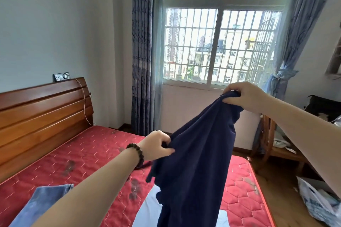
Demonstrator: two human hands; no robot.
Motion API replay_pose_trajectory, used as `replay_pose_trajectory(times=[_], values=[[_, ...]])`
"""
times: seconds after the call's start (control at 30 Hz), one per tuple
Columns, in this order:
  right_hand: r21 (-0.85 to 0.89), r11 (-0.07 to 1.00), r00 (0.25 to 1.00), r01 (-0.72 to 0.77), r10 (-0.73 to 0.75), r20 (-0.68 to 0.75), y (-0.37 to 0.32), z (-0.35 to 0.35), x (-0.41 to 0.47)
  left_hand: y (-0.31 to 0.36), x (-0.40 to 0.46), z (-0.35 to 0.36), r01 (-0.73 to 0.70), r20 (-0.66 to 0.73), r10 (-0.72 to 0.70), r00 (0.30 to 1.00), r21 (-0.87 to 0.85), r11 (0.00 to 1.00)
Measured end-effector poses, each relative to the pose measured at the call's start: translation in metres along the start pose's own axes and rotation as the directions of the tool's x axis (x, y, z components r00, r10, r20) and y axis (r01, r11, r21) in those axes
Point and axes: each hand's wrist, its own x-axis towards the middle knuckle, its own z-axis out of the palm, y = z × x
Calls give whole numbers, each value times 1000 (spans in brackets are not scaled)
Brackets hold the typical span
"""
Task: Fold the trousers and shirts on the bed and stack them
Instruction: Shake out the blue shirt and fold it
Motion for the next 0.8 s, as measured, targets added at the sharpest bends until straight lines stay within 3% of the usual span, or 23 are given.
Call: replay_pose_trajectory(times=[0.07,0.13,0.17,0.27,0.33,0.6,0.8], values=[[-24,999,999,23,-22,34,2,-3,-4,-2,2,-2,7,-165,-14,986,-41,999],[-17,1000,998,25,-24,59,5,-8,-8,-10,1,-7,18,-412,-75,908,-140,990],[-19,999,996,29,-28,80,7,-10,-10,-14,-1,-6,7,-451,-76,890,-152,988],[-12,999,995,30,-29,97,8,-10,-17,-17,-11,11,-26,-216,21,976,-23,999],[19,1000,999,21,-22,43,8,-7,-17,-18,-14,22,-25,-100,24,995,-5,1000],[-8,1000,998,-30,30,-57,10,-11,-21,-12,-19,35,52,-164,-73,984,-130,990],[-49,999,992,-24,17,-125,4,-15,-37,-10,-32,44,40,-24,-42,999,-92,995]])
